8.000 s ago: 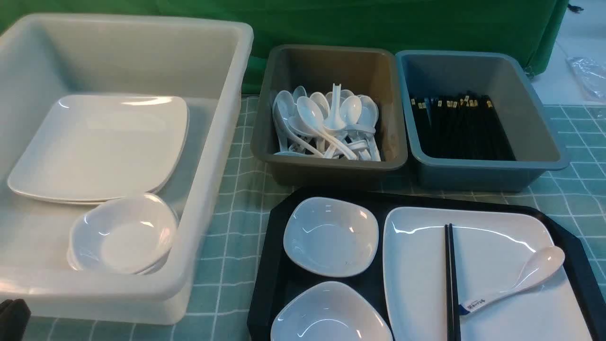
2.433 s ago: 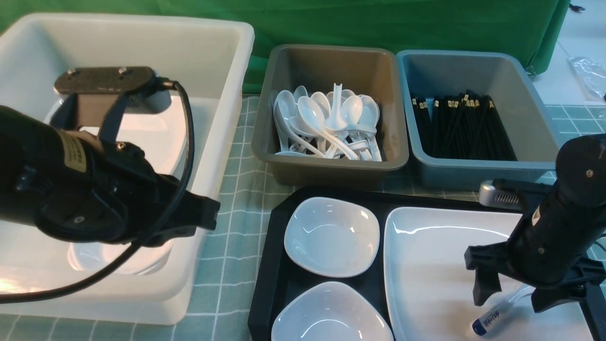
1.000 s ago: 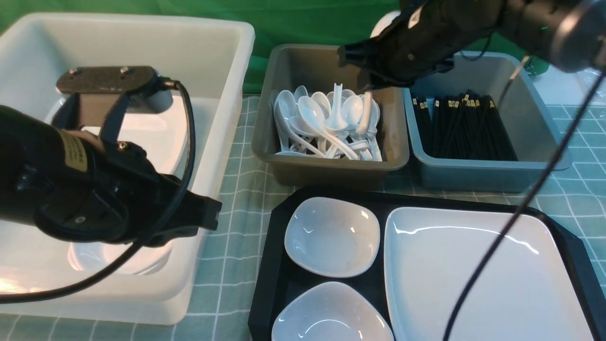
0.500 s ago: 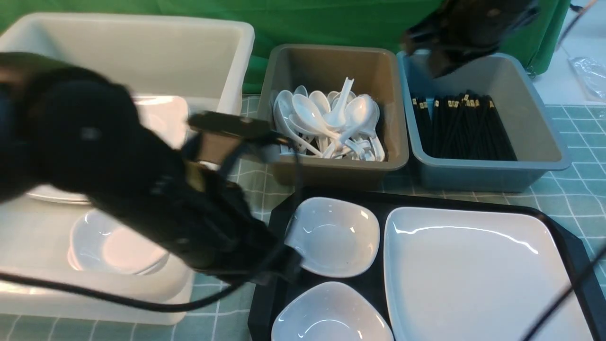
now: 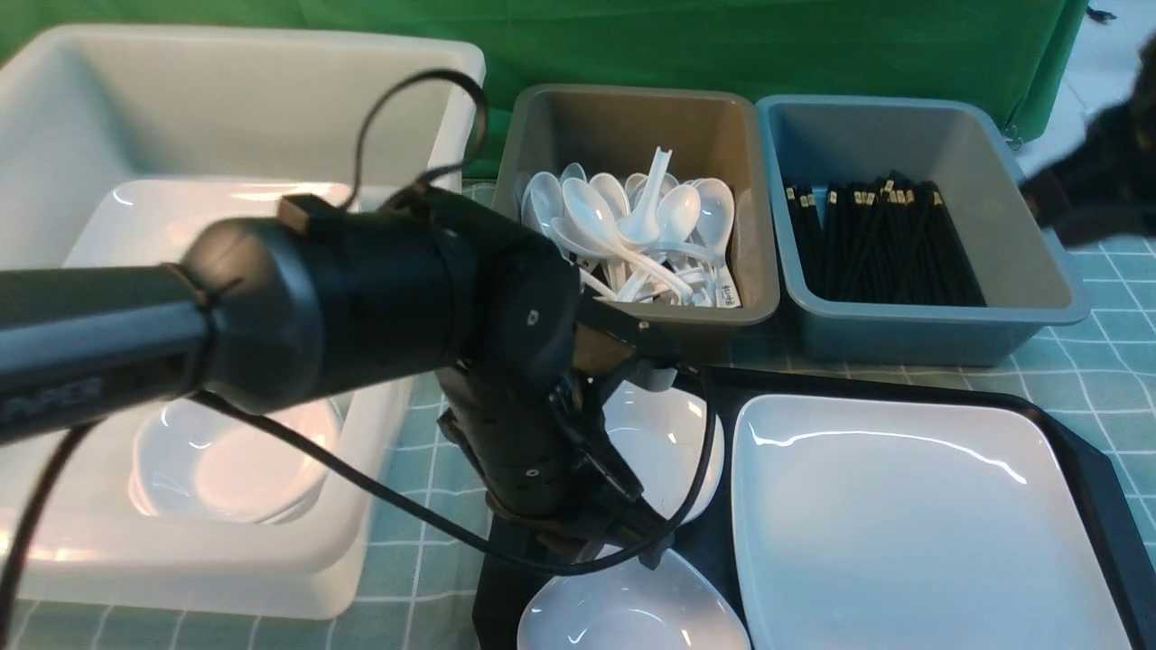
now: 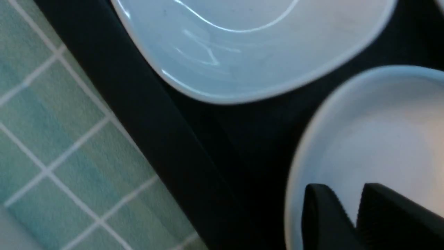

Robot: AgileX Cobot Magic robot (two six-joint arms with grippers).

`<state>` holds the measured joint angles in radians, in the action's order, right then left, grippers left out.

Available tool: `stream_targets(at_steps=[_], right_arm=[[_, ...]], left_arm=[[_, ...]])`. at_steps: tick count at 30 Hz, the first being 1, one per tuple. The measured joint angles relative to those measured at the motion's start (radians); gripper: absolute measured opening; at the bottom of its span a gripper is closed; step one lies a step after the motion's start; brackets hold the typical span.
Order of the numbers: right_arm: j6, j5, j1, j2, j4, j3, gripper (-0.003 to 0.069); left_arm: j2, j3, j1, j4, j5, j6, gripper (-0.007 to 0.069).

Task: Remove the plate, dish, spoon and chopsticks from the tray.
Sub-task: Use the left arm to grab a small plate from the dinner plate, then use the left arm to put the small plate into the large storage box on the left

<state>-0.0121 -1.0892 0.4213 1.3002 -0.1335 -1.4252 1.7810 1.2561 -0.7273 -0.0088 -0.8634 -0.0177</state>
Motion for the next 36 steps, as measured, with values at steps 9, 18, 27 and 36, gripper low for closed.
stream_targets(at_steps=[9,18,27,36], right_arm=[[-0.032,0.030,0.000,-0.158,0.002,0.147,0.0017],[-0.033,0.036,0.000,-0.216,0.002,0.153,0.0017],[-0.033,0.036,0.000,-0.216,0.003,0.153,0.0019],[-0.033,0.035,0.000,-0.216,0.003,0.153,0.0019]], left_arm=[[0.103,0.005,0.000,0.000,0.070,0.018,0.0472],[0.153,0.009,0.000,-0.056,0.035,0.018,0.0391],[0.143,0.015,0.000,-0.094,-0.074,-0.031,0.0149],[0.015,0.014,0.000,-0.083,-0.141,-0.094,0.0021]])
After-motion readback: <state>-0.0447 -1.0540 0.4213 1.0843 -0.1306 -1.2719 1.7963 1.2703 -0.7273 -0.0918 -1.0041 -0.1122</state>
